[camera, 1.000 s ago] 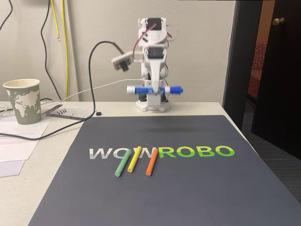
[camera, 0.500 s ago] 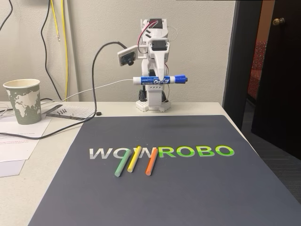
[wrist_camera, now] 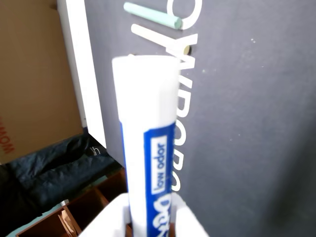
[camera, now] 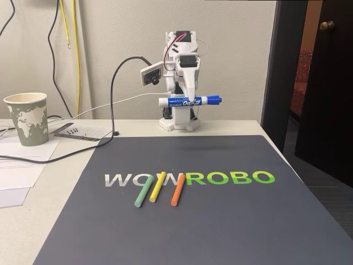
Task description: Pick up the blue marker.
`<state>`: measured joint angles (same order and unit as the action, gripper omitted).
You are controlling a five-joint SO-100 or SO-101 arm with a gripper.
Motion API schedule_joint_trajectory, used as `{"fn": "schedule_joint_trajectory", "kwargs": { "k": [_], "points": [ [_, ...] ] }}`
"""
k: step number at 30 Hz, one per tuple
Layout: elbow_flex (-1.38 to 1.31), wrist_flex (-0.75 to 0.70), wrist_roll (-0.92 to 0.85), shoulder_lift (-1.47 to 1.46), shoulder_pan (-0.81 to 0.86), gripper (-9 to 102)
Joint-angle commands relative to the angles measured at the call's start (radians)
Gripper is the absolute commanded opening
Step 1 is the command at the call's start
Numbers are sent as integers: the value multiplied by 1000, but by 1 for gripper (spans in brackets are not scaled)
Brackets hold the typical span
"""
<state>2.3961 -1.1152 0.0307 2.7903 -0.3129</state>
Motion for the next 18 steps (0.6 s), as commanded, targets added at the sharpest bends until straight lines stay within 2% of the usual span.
{"fn": "schedule_joint_trajectory", "kwargs": {
  "k": [1, 18],
  "points": [
    [3, 20, 0, 15, 0, 1],
    [34, 63, 25, 28, 3, 1]
  ]
}}
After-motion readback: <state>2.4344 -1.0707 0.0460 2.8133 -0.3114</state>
